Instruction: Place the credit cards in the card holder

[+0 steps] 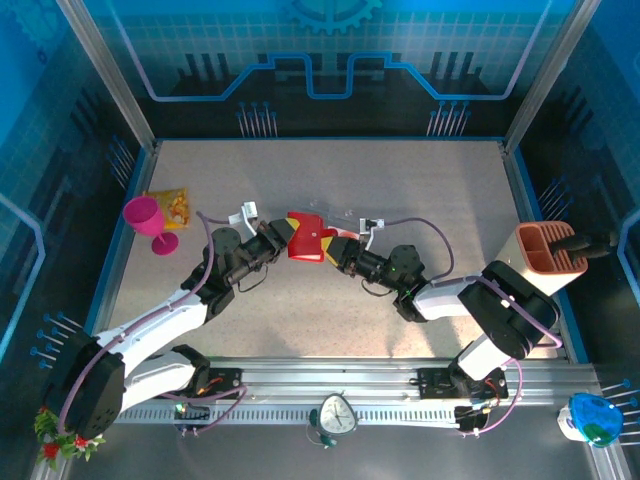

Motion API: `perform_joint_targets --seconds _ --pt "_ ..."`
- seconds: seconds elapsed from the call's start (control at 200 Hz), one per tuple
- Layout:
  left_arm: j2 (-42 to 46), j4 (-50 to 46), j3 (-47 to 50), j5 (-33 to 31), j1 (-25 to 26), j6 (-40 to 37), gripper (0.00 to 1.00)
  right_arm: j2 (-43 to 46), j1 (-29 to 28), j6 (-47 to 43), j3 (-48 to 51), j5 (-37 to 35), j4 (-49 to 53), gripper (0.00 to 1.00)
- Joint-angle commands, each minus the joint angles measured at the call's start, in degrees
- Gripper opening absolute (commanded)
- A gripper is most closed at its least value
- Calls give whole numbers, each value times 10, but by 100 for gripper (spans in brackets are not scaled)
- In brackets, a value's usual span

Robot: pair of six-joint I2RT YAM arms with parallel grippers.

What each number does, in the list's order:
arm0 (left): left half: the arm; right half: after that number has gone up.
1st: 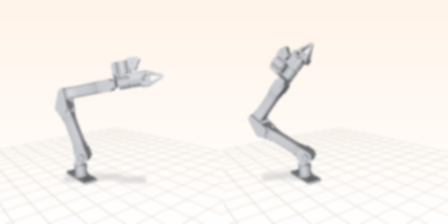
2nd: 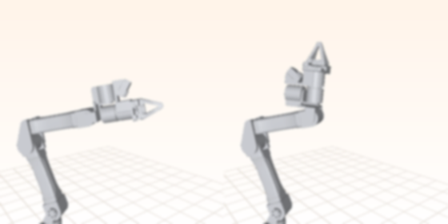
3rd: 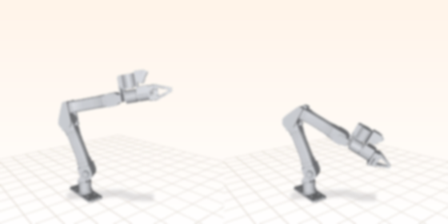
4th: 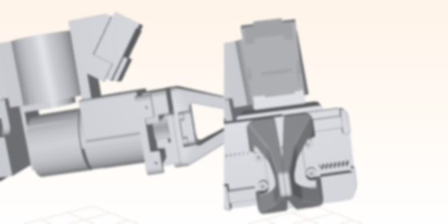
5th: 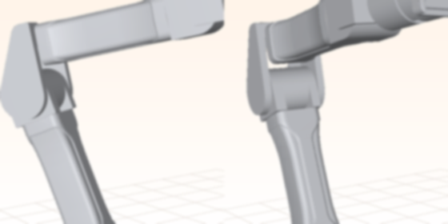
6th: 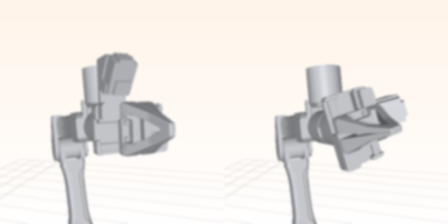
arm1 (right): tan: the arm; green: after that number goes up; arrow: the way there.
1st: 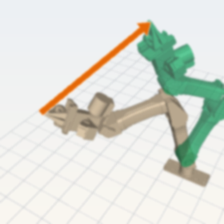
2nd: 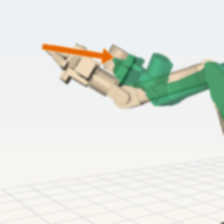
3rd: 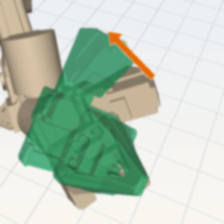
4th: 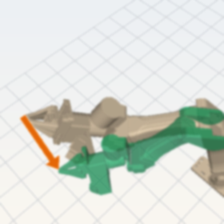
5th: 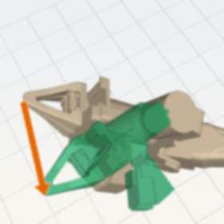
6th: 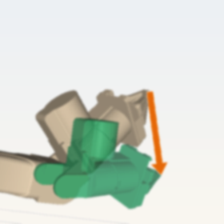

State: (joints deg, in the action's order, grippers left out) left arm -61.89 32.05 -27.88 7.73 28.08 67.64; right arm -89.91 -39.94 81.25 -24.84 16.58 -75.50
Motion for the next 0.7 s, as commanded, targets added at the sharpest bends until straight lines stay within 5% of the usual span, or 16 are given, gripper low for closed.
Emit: perform_joint_targets --seconds 0.0,0.27,0.4,0.63,0.695 --pt "5 19 10 0 5 6 0 -6 0 -1 -15 11 -27 28" --pt "4 20 17 2 5 6 0 -14 0 5 -14 14 -48 1" --pt "4 14 19 3 5 2 0 -12 3 6 -6 14 -54 0" --pt "50 -84 17 -16 4 -55 97 0 14 -3 28 11 -47 0" --pt "74 -138 8 -25 3 -86 99 7 18 -10 39 12 -35 0"
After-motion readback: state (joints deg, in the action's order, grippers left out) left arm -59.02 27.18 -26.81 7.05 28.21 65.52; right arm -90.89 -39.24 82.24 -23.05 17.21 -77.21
